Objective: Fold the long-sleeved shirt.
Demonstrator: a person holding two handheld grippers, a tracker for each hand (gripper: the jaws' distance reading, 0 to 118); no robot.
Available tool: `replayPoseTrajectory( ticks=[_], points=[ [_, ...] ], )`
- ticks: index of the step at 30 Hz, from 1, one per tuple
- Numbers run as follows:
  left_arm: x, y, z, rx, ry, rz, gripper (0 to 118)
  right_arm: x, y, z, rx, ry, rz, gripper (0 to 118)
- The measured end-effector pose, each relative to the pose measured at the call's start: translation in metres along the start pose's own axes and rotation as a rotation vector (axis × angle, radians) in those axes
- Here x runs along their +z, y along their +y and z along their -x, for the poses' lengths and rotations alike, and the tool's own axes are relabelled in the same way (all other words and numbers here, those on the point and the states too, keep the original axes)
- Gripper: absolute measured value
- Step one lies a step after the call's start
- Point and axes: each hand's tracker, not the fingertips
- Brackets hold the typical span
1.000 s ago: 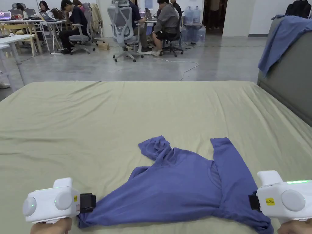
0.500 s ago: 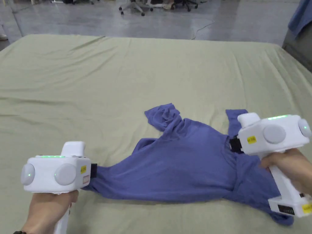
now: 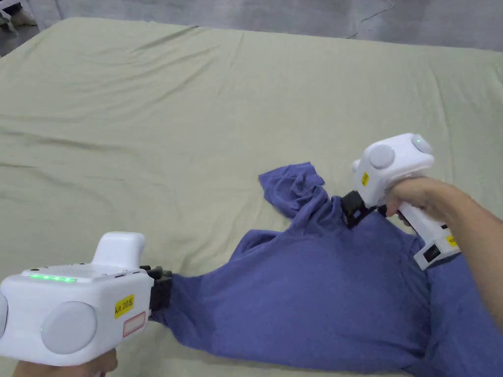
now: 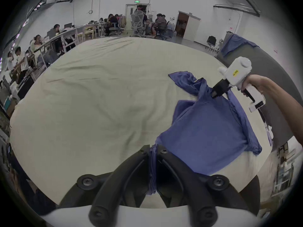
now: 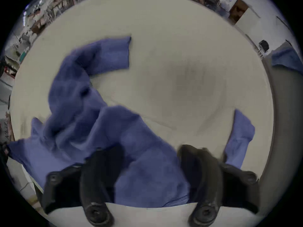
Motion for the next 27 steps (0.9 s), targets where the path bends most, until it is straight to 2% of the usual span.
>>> replayPoseTrajectory(
  ticks=[1,2,4,6,7,8,9,11,12,15,16,19,24,27],
  points=[
    [-0.001,0.002,0.000,-0.002,0.003,0.004,2,-0.004,-0.003,0.004,0.010,0.024,0.017,68],
    [-0.002,0.003,0.001,-0.011,0.004,0.003,2,0.002,-0.003,0.005,0.001,-0.004,-0.048,68],
    [-0.004,0.005,-0.002,-0.017,0.010,0.000,2,0.006,-0.001,0.003,-0.002,0.000,-0.026,59],
    [-0.006,0.009,-0.003,-0.026,0.020,-0.005,2,0.010,-0.006,0.006,-0.003,0.013,-0.038,34],
    [-0.007,0.010,-0.004,-0.030,0.027,-0.008,2,0.015,-0.009,0.008,-0.001,0.005,-0.055,6],
    [-0.009,0.014,-0.004,-0.032,0.035,-0.011,2,0.020,-0.011,0.008,0.014,-0.021,-0.090,0],
    [-0.010,0.022,-0.003,-0.038,0.048,-0.019,2,0.029,-0.017,0.006,-0.009,-0.041,-0.088,0],
    [-0.009,0.042,-0.001,-0.049,0.090,-0.069,2,0.056,-0.026,-0.009,-0.073,0.027,-0.156,0],
    [-0.007,0.056,0.000,-0.063,0.105,-0.100,2,0.073,-0.031,-0.019,-0.093,0.029,-0.181,0],
    [0.002,0.113,-0.005,-0.100,0.119,-0.200,2,0.137,-0.047,-0.050,-0.065,-0.113,-0.248,0],
    [0.007,0.135,-0.010,-0.123,0.107,-0.253,2,0.164,-0.054,-0.064,-0.078,-0.153,-0.279,0],
    [0.027,0.218,-0.034,-0.194,0.143,-0.342,2,0.257,-0.066,-0.111,-0.205,-0.160,-0.413,0],
    [0.101,0.359,-0.097,-0.301,0.215,-0.603,2,0.418,-0.071,-0.166,-0.327,-0.225,-0.660,0],
    [0.155,0.434,-0.127,-0.211,0.156,-0.666,2,0.494,-0.063,-0.183,-0.390,-0.328,-0.775,0]
  ],
)
